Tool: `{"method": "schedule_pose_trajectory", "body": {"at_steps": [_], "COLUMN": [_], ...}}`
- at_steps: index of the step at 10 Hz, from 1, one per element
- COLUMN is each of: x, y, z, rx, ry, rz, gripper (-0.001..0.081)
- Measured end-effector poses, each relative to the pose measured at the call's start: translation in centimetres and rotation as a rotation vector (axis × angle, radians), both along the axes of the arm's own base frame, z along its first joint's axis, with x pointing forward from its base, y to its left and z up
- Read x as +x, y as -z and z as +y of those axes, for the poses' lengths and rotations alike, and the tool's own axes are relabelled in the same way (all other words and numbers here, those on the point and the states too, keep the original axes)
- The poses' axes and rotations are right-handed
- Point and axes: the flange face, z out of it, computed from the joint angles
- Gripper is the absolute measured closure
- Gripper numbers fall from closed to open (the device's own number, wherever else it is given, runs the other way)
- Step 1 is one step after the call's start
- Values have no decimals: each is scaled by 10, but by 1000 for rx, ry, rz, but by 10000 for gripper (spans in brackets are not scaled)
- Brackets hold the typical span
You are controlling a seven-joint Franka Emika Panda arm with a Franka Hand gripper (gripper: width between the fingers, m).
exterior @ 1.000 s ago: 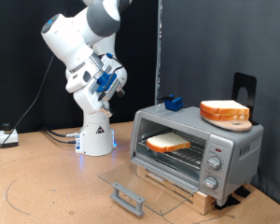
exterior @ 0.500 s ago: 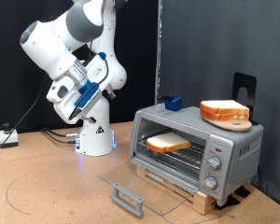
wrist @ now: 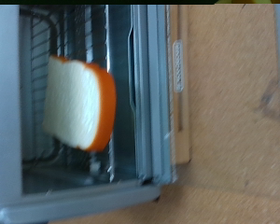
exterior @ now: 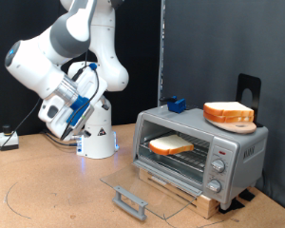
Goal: Make a piece of toast with the oven
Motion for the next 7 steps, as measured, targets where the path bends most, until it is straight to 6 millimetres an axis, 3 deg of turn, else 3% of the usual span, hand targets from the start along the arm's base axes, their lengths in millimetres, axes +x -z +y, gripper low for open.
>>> {"method": "schedule_pose_trajectory", "body": {"at_steps": [2,5,7], "x": [12,13,16], "y": [14,21,39], "z": [-18,-21,-30], "rx": [75,55,47], "ry": [-83,-46,-19], "rz": [49,31,39], "gripper": [5,5,5]}}
